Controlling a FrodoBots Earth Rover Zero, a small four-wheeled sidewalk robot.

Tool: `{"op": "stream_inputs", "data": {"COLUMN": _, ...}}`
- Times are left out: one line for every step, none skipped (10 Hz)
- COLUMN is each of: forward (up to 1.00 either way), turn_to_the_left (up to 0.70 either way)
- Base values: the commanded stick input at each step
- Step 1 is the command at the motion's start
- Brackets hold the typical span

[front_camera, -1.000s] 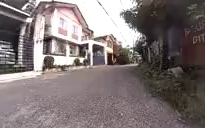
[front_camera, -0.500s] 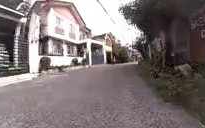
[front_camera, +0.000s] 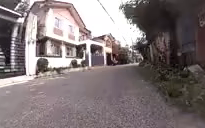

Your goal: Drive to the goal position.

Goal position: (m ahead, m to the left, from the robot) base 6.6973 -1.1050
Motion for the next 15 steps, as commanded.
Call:
{"op": "stream_inputs", "data": {"forward": 0.7, "turn_to_the_left": -0.34}}
{"op": "stream_inputs", "data": {"forward": 0.7, "turn_to_the_left": -0.09}}
{"op": "stream_inputs", "data": {"forward": 0.7, "turn_to_the_left": 0.0}}
{"op": "stream_inputs", "data": {"forward": 0.7, "turn_to_the_left": 0.0}}
{"op": "stream_inputs", "data": {"forward": 0.7, "turn_to_the_left": 0.0}}
{"op": "stream_inputs", "data": {"forward": 0.7, "turn_to_the_left": 0.0}}
{"op": "stream_inputs", "data": {"forward": 0.7, "turn_to_the_left": 0.0}}
{"op": "stream_inputs", "data": {"forward": 0.7, "turn_to_the_left": 0.0}}
{"op": "stream_inputs", "data": {"forward": 0.7, "turn_to_the_left": 0.0}}
{"op": "stream_inputs", "data": {"forward": 0.7, "turn_to_the_left": 0.0}}
{"op": "stream_inputs", "data": {"forward": 0.7, "turn_to_the_left": 0.0}}
{"op": "stream_inputs", "data": {"forward": 0.7, "turn_to_the_left": 0.0}}
{"op": "stream_inputs", "data": {"forward": 0.7, "turn_to_the_left": 0.0}}
{"op": "stream_inputs", "data": {"forward": 0.7, "turn_to_the_left": 0.0}}
{"op": "stream_inputs", "data": {"forward": 0.7, "turn_to_the_left": 0.0}}
